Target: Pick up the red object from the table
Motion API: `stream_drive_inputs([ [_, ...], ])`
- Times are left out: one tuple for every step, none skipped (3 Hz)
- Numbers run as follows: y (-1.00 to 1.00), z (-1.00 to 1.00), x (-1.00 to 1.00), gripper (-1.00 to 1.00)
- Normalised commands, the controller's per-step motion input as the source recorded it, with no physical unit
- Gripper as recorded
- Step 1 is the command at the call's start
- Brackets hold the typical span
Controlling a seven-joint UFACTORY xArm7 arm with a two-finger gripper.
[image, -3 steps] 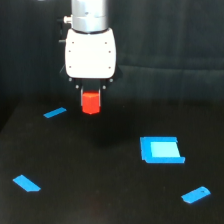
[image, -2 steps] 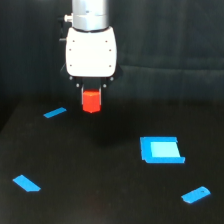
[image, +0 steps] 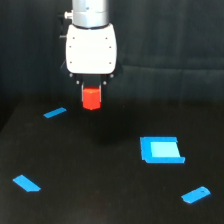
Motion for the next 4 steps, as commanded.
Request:
stream_drive_inputs([
  [0.03, 0.27, 0.00, -0.95],
  [0.16, 0.14, 0.05, -0.91],
  [0.02, 0.09, 0.03, -0.93],
  [-0.05, 0.14, 0.06, -1.00],
])
